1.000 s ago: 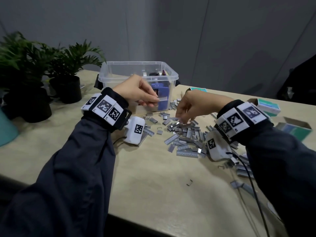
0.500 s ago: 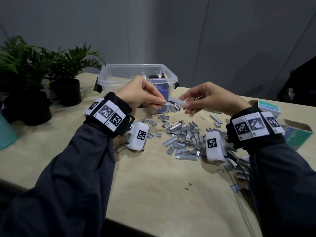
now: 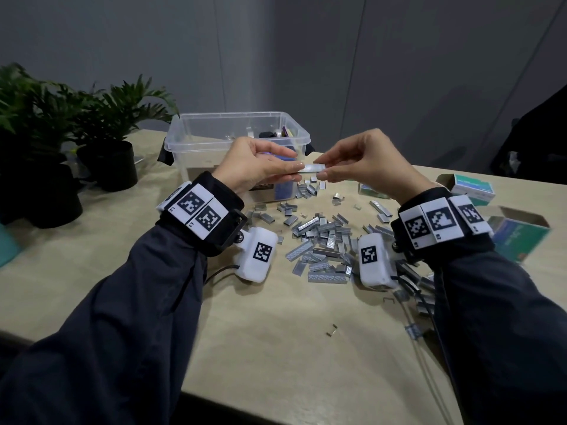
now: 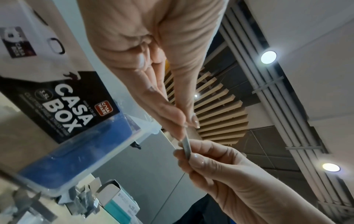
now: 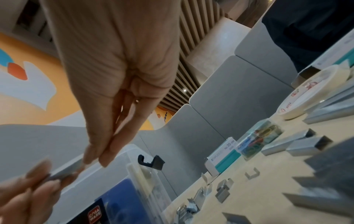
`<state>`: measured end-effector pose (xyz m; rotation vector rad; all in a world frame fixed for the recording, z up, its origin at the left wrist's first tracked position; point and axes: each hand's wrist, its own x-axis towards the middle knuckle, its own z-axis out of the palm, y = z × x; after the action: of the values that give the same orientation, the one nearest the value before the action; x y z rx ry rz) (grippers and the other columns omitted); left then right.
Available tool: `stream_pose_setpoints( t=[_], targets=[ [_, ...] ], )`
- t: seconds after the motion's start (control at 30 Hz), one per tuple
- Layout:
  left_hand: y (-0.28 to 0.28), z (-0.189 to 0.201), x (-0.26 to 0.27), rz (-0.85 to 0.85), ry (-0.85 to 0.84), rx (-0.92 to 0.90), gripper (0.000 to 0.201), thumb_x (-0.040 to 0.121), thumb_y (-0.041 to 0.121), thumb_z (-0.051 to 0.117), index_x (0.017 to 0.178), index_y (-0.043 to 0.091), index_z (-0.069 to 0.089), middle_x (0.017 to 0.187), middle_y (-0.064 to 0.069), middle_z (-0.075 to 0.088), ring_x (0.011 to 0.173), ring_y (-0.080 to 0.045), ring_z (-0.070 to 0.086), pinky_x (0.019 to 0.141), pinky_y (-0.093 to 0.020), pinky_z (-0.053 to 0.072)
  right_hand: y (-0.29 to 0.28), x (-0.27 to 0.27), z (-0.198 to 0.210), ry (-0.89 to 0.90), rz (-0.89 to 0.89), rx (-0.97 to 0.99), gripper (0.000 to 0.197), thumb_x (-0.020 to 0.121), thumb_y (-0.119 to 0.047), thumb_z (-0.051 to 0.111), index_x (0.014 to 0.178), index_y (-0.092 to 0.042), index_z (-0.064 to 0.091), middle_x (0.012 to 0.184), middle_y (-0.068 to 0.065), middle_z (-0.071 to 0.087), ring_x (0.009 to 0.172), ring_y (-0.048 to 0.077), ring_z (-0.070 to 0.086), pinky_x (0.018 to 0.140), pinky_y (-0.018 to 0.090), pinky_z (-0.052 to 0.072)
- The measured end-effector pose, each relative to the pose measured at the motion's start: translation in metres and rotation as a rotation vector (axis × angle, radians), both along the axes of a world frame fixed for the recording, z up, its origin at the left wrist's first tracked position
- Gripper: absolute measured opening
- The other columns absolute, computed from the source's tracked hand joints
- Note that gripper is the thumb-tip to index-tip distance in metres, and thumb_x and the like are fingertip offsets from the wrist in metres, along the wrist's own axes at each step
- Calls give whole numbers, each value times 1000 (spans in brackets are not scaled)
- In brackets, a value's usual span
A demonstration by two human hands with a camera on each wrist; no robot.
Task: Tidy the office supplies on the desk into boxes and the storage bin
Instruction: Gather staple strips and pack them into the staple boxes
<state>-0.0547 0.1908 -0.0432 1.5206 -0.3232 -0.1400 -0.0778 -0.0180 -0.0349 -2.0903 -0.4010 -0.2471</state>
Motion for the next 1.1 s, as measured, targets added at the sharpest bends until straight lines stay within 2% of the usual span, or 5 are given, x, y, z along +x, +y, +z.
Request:
stream_pose_setpoints(
  t=[0.3,0.6,0.73,0.83,1.1],
  targets=[
    [-4,-4,1,22,23,-43,33,80,-8,70,111,-10,63,94,-27,71,84,-33,72,72,-27,60,5,-4,6,-308,-76,-418,23,74,-14,85,96,-15,79,87,0,73,70,8,69,71,17,54],
    [-23,3,-5,-100,-111,96,23,92,4,61,112,-7,61,92,-21,71,75,-23,73,67,-29,61,-21,-17,33,-229,-201,-585,15,77,-12,82,92,-10,78,82,0,75,72,0,67,75,11,54],
    [-47,6,5,-170,-375,587,25,98,15,53,113,-3,64,100,-13,71,89,-22,70,75,-36,60,-58,-17,34,-145,-453,-627,11,73,-12,85,82,-16,79,71,-3,71,74,13,68,81,37,58],
    [-70,7,6,-317,-683,1084,30,100,20,48,122,7,64,120,-7,66,111,-21,61,96,-32,47,-76,-17,28,-55,-600,-652,11,71,-13,84,77,-20,78,69,-3,69,84,23,67,82,42,57],
    [-122,-9,9,-635,-693,1563,52,105,38,27,154,20,21,156,-11,30,141,-25,32,114,-35,24,-96,-15,9,79,-737,-620,8,75,-17,83,83,-19,79,81,5,73,90,27,66,83,42,56]
  ],
)
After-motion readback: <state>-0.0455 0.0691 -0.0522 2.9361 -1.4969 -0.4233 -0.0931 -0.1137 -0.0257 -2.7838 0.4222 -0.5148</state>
